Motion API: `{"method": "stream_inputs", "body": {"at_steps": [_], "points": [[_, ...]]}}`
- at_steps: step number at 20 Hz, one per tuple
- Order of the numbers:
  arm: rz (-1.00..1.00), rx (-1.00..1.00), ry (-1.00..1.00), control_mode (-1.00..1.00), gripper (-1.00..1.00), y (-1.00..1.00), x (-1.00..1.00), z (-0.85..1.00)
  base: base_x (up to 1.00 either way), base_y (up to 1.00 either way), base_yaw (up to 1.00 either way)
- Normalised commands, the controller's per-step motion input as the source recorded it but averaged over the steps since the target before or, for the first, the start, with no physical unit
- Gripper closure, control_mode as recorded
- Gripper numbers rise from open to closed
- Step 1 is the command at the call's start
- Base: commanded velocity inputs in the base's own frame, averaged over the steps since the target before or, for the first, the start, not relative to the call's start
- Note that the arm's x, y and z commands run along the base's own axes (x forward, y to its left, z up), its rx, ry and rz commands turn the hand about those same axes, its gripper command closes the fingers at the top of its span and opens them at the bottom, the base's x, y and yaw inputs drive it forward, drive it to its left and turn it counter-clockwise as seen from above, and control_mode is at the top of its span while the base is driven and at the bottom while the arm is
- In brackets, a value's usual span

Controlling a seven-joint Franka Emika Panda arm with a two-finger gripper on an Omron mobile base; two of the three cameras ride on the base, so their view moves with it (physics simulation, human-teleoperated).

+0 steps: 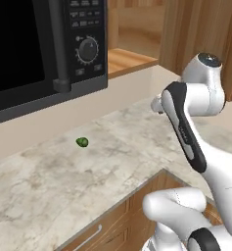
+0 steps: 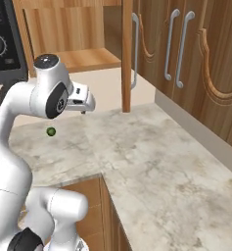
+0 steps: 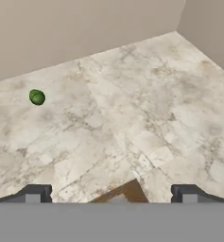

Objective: Close all open cabinet doors.

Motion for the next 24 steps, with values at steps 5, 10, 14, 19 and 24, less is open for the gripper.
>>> {"method": "stream_inputs", "body": {"at_steps": [5,10,14,19,24], "points": [[0.11,0.0,-0.62,-1.0,-1.0,-0.16,-1.0,0.28,0.0,0.0,0.0],[0.08,0.0,-0.55,-1.0,-1.0,-0.36,-0.92,0.44,0.0,0.0,0.0],[0.04,0.0,-0.36,-1.0,-1.0,-0.51,-0.59,0.42,0.0,0.0,0.0],[0.05,0.0,-0.36,-1.0,-1.0,-0.47,-0.47,0.33,0.0,0.0,0.0],[0.03,0.03,-0.2,-1.0,-1.0,-0.48,0.0,0.17,0.0,0.0,0.0]]}}
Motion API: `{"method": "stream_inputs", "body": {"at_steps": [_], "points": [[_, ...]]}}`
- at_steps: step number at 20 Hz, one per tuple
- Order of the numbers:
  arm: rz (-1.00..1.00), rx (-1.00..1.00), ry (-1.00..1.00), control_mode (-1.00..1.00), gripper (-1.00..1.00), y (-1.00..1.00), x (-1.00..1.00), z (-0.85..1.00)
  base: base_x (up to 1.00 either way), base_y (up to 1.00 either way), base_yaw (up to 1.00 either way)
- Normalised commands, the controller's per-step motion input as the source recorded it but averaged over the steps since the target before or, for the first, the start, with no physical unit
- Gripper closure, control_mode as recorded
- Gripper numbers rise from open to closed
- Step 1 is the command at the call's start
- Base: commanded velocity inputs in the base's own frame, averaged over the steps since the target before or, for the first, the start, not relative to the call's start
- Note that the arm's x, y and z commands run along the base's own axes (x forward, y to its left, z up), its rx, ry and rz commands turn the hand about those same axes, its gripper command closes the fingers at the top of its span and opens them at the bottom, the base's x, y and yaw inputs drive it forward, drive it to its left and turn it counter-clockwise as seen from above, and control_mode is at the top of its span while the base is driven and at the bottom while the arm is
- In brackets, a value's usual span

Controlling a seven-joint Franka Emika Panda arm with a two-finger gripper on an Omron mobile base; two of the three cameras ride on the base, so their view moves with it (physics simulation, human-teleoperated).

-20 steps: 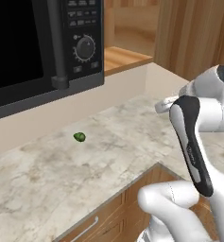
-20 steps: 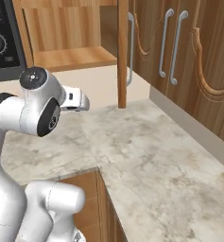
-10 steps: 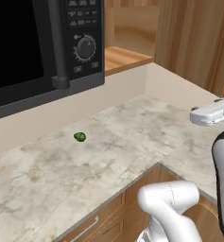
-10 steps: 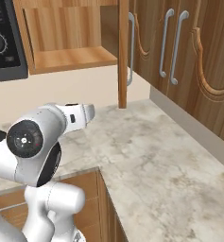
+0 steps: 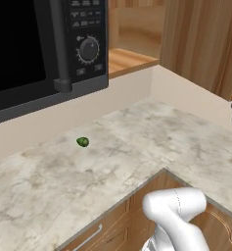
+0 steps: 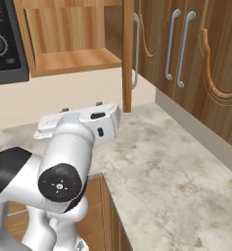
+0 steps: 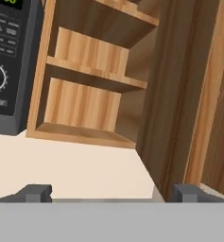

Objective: Close all open cabinet doors.

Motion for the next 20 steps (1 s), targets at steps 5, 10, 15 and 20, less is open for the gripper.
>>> {"method": "stream_inputs", "body": {"at_steps": [5,10,15,20], "points": [[0.04,0.04,-0.1,-1.0,-1.0,-0.52,0.16,0.0,0.0,0.0,0.0],[0.07,0.08,-0.05,-1.0,-1.0,-0.56,0.47,0.0,0.0,0.0,0.0],[0.16,0.11,0.0,-1.0,-1.0,-0.56,0.68,0.0,0.0,0.0,0.0],[0.22,0.07,-0.01,-1.0,-1.0,-0.48,0.43,-0.07,0.0,0.0,0.0]]}}
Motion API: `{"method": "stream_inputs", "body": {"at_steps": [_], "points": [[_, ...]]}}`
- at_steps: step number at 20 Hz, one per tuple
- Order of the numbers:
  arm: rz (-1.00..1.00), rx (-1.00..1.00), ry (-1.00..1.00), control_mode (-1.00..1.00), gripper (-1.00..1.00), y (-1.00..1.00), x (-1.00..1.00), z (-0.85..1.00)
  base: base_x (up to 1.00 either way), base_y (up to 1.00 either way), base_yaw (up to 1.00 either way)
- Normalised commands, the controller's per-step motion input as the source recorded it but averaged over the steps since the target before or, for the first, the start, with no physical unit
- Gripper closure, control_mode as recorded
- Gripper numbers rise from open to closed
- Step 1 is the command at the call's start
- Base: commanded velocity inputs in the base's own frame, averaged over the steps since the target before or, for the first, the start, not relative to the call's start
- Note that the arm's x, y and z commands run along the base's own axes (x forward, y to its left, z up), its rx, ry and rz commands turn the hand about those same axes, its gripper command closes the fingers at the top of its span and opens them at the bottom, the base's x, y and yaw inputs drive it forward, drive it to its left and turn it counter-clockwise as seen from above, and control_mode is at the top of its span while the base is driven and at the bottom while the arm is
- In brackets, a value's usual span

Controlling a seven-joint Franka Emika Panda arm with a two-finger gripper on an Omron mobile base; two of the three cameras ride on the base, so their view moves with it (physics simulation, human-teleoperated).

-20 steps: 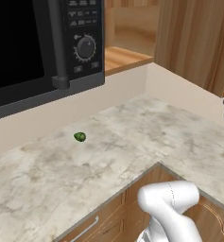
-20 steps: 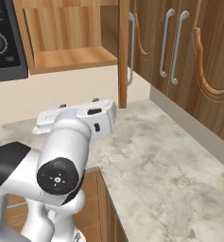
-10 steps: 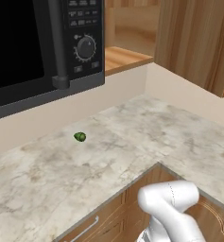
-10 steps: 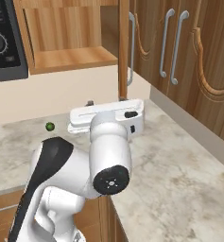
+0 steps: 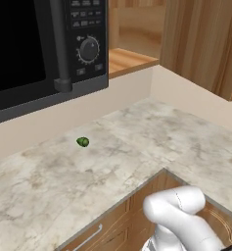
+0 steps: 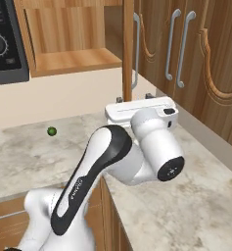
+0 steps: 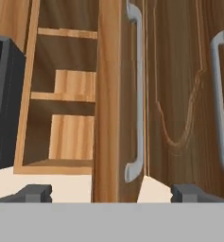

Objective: Close all open cabinet doors.

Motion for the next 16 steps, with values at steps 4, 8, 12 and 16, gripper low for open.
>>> {"method": "stream_inputs", "body": {"at_steps": [4,8,12,16], "points": [[0.23,0.06,-0.02,-1.0,-1.0,-0.48,0.37,-0.1,0.0,0.0,0.0],[0.2,0.04,-0.02,-1.0,-1.0,-0.31,0.33,-0.08,0.0,0.0,0.0],[0.05,0.01,-0.06,-1.0,-1.0,-0.02,0.13,0.0,0.0,0.0,0.0],[0.0,0.0,-0.09,-1.0,-1.0,0.02,0.01,0.0,0.0,0.0,0.0]]}}
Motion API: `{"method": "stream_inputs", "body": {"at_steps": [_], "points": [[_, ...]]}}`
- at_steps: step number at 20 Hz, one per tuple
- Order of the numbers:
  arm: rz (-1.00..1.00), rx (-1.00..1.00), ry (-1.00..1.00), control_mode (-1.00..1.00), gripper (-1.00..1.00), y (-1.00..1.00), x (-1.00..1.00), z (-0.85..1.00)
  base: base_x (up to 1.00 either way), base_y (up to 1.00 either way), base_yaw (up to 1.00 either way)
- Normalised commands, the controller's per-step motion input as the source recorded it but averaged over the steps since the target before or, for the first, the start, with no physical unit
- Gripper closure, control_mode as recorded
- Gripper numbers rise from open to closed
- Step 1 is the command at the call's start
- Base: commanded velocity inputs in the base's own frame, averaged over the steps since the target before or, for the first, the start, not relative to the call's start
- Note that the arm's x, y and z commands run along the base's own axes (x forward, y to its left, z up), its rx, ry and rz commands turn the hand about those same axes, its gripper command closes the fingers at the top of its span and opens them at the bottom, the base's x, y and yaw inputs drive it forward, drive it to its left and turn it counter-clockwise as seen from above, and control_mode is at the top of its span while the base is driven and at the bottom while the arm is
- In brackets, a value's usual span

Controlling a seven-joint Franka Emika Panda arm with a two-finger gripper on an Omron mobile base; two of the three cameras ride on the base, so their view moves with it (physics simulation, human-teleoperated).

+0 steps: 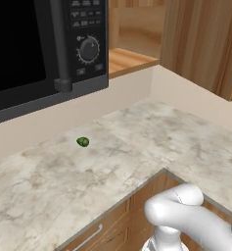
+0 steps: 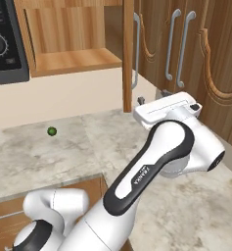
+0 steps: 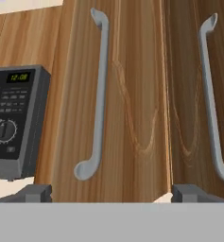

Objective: Close all open cabinet doors.

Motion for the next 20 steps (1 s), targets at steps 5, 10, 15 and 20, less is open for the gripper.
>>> {"method": "stream_inputs", "body": {"at_steps": [5,10,15,20], "points": [[0.0,0.0,-0.08,-1.0,-1.0,0.15,0.0,0.0,0.0,0.0,0.0],[0.0,0.0,-0.05,-1.0,-1.0,0.21,0.0,0.0,0.0,0.0,0.0],[0.0,0.0,-0.01,-1.0,-1.0,0.05,0.05,0.0,0.0,0.0,0.0],[0.0,0.0,0.0,-1.0,-1.0,0.11,0.09,-0.02,0.0,0.0,0.0]]}}
